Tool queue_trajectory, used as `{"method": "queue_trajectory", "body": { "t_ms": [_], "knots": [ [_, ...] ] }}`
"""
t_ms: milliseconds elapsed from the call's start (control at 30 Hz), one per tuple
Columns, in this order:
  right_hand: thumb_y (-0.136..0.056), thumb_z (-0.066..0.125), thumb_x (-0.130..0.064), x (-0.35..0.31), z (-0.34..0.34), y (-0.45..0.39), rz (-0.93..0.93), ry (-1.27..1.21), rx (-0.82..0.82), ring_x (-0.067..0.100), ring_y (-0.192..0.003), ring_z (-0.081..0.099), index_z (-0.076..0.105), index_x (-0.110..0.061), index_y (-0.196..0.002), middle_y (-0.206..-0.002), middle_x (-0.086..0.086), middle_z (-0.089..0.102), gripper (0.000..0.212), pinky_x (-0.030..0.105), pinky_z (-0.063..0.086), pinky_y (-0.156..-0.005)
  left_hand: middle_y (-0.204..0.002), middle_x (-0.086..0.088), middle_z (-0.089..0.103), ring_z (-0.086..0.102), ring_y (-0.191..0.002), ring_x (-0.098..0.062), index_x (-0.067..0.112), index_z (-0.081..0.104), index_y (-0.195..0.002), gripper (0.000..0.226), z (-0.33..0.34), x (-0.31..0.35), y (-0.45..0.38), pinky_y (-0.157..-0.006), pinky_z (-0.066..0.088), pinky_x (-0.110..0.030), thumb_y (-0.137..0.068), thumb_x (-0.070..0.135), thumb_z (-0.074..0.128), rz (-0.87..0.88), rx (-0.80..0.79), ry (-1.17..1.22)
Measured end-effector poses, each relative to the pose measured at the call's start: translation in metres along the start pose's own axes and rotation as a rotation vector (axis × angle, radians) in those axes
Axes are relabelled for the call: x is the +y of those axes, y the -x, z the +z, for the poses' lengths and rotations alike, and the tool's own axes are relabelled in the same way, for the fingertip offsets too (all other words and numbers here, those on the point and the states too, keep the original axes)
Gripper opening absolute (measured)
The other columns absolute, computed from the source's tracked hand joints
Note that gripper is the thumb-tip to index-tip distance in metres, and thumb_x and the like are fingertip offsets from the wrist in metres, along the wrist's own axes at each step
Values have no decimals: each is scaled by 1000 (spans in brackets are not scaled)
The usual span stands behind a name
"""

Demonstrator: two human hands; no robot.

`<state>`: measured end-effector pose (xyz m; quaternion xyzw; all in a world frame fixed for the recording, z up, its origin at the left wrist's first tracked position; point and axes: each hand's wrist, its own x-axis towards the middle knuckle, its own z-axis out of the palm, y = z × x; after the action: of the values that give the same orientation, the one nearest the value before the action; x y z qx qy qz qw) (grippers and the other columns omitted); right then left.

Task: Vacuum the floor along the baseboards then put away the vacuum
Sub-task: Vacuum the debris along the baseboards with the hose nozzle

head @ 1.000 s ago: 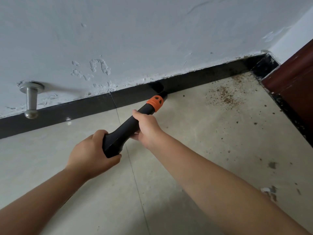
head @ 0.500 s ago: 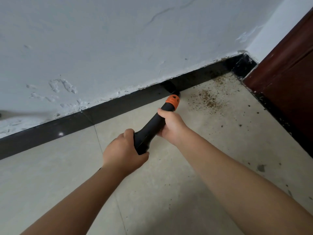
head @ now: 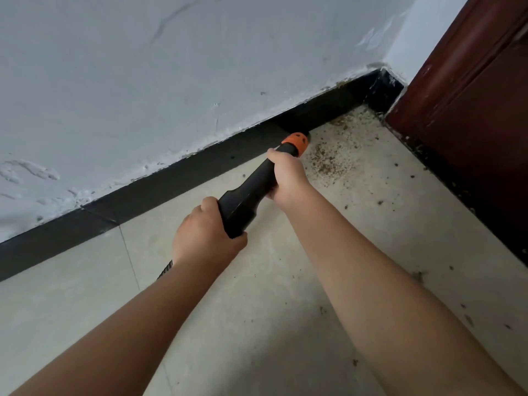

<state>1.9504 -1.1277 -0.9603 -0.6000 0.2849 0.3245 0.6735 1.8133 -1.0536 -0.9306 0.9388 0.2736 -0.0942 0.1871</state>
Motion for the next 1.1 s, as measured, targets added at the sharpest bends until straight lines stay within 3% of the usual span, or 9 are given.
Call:
{"method": "queue_trajectory", "body": {
  "t_ms": [133,433,667,800,933,1033,1100],
  "knots": [
    [-91,58,-31,-8,-13,-10,-13,-18,39,36,-113,53,37,-9,-139,-130,15,50,56,49,50,-91,-92,0,47,46,-81,-19,12,41,-108,44,9,17,-11,-65,36,-28,-78,35,65,35,-27,10],
    [-93,55,-27,-10,-32,-8,-60,-85,87,34,-108,58,46,-4,-128,-112,14,56,43,45,51,-90,-97,0,47,44,-84,-16,12,40,-110,46,30,41,-30,-66,36,-27,-79,35,64,90,-102,125],
    [-96,52,-23,-26,-39,-2,-73,-111,104,29,-96,55,44,-2,-131,-100,11,55,42,42,49,-80,-112,-6,52,52,-103,-23,9,40,-111,48,30,55,-41,-69,36,-27,-81,36,65,136,-161,123],
    [-97,46,-30,-39,-35,-12,-79,-14,180,31,-107,55,38,-6,-136,-124,15,53,46,42,49,-89,-108,-8,52,52,-98,-24,8,39,-111,49,27,66,-55,-68,38,-28,-80,35,66,148,-184,79],
    [-96,45,-34,-51,-43,-27,-140,123,267,29,-106,55,41,-5,-132,-117,12,54,47,42,47,-96,-93,-3,45,45,-83,-19,8,40,-109,48,24,85,-67,-65,37,-29,-79,34,67,156,-192,69],
    [-92,56,-32,-58,-55,-33,-162,151,244,27,-100,56,42,-4,-129,-103,6,54,49,39,48,-93,-92,-2,43,43,-81,-18,8,39,-108,48,28,96,-70,-65,36,-29,-79,35,67,174,-185,45],
    [-88,62,-29,-63,-61,-36,-140,137,220,29,-107,56,39,-5,-131,-114,8,54,54,40,48,-95,-92,-2,45,45,-81,-18,9,40,-107,48,33,102,-73,-65,37,-28,-79,35,67,168,-183,44]
  ]
}}
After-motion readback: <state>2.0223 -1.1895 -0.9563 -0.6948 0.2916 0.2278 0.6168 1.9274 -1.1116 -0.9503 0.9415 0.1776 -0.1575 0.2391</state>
